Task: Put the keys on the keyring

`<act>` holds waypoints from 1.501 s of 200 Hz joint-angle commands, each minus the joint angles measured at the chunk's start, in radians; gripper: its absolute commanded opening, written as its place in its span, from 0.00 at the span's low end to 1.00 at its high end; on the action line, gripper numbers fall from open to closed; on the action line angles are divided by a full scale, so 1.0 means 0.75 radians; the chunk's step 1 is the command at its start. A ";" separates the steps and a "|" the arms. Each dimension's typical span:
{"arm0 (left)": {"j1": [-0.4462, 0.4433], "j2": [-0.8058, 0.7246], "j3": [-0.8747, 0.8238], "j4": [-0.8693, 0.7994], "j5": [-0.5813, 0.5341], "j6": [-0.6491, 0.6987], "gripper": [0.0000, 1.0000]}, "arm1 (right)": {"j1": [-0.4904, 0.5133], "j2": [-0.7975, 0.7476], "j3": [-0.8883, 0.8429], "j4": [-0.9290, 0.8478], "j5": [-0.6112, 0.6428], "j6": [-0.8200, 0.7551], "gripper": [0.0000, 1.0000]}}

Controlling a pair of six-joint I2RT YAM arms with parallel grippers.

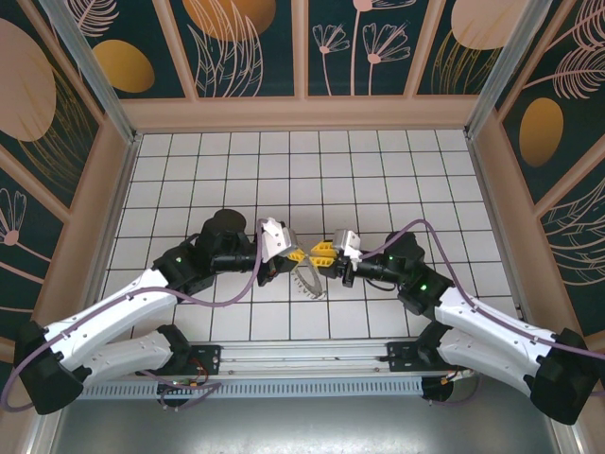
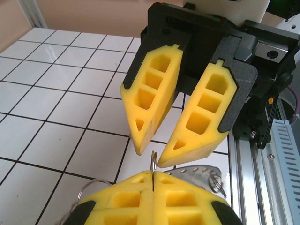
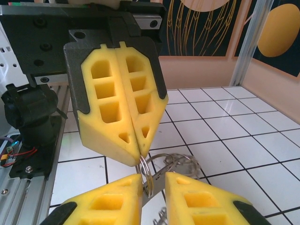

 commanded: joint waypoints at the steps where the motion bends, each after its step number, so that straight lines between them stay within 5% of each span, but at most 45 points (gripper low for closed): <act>1: 0.000 0.000 0.052 0.009 0.026 0.025 0.00 | 0.017 -0.001 0.049 0.004 0.013 -0.030 0.19; 210: -0.002 -0.037 0.011 0.064 0.032 -0.008 0.00 | 0.057 -0.005 0.052 -0.031 0.009 -0.089 0.00; 238: -0.002 -0.104 -0.069 0.152 -0.037 -0.053 0.32 | 0.047 -0.074 0.028 0.016 -0.070 -0.053 0.00; 300: -0.002 -0.174 -0.159 0.337 0.097 -0.132 0.31 | 0.029 -0.066 -0.013 0.238 -0.213 0.120 0.00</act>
